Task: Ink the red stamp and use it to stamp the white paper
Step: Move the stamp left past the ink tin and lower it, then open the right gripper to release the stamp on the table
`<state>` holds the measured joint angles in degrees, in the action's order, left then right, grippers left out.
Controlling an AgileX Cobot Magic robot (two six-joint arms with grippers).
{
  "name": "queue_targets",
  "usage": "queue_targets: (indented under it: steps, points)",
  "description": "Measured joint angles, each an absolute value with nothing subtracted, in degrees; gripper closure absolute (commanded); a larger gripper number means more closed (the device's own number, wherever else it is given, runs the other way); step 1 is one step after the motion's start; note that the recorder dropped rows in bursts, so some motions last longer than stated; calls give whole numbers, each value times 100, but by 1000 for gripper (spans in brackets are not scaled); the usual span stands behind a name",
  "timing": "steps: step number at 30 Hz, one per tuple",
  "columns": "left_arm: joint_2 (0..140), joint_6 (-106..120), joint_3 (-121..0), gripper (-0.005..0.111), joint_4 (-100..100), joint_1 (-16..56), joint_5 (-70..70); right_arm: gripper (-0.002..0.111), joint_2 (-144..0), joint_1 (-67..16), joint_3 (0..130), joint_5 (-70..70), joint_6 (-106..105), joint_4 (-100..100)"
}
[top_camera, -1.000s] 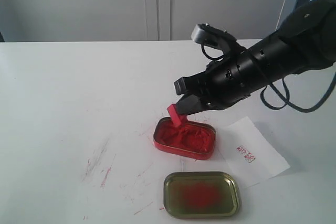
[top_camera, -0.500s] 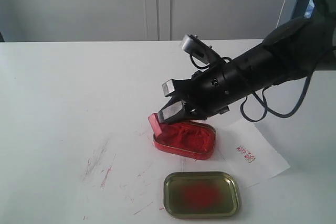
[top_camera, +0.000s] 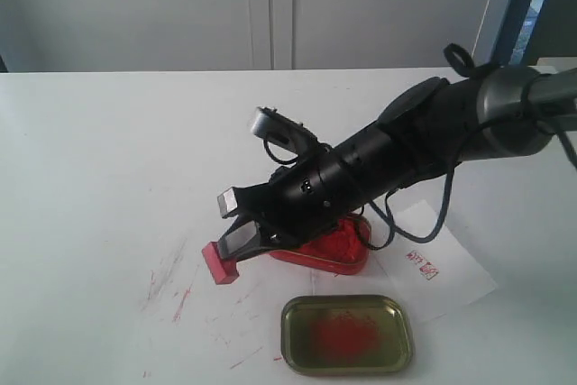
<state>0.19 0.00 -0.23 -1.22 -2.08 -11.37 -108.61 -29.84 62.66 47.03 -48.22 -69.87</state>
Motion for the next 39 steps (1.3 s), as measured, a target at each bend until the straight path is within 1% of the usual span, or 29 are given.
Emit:
queue_targets:
  steps: [8,20,31,32,36,39]
  points:
    - [19,0,-23,107,-122,-208,-1137,108,-11145,-3198,6266,4326,-4843,-7190]
    - [19,0,-23,107,-122,-208,-1137,108,-11545,-3202,6266,4226,-4548,-7199]
    - [19,0,-23,107,-122,-208,-1137,108,-11566,-3202,6266,4184,-4463,-7199]
    - [19,0,-23,107,-122,-208,-1137,107,-11566,-3202,6266,4180,-4463,-7199]
    - [19,0,-23,107,-122,-208,-1137,91,-11566,-3202,6266,4157,-4463,-7199]
    - [19,0,-23,107,-122,-208,-1137,90,-11566,-3202,6266,4103,-4453,-7199]
